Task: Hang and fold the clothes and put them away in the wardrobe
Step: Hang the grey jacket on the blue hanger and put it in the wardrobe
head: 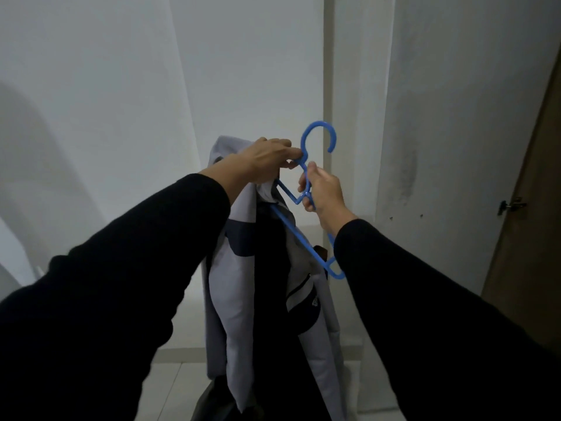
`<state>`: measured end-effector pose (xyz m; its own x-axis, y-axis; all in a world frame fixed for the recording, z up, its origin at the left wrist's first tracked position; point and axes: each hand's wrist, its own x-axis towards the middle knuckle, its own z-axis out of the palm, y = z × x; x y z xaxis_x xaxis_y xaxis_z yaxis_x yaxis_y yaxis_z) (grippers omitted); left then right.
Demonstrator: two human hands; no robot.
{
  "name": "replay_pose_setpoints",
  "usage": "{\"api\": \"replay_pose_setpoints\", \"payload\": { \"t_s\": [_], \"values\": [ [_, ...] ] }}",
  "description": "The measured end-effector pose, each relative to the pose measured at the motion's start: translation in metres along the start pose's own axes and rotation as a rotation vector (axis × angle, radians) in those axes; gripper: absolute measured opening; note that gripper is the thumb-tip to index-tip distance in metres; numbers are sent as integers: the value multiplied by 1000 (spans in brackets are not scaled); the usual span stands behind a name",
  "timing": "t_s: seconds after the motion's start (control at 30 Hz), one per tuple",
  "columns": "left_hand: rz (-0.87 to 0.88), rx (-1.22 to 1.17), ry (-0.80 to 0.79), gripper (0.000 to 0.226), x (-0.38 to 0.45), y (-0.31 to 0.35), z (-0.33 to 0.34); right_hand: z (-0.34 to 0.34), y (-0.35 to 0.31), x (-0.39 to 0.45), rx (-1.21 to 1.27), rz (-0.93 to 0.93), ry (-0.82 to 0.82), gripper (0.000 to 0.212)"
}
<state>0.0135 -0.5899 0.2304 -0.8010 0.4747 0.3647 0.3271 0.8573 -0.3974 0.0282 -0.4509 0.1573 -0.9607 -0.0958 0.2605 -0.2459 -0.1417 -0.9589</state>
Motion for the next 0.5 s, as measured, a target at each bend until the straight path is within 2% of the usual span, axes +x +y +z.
{"api": "replay_pose_setpoints", "payload": {
  "t_s": [0.1,0.17,0.27,0.37,0.5],
  "values": [
    [-4,-35,52,24,-6,-4,0,-10,-4,0,-6,121,-46,41],
    [0,-57,56,24,-9,-5,-4,-20,-1,-2,-141,205,-66,30],
    [35,-73,29,24,-10,-7,-8,-30,10,-5,-382,326,-207,15],
    [78,-58,13,23,-12,-1,-12,-28,19,-5,-556,355,-281,21],
    [109,-36,32,26,-16,11,-14,-16,23,-3,-670,345,-325,42]
  ]
}}
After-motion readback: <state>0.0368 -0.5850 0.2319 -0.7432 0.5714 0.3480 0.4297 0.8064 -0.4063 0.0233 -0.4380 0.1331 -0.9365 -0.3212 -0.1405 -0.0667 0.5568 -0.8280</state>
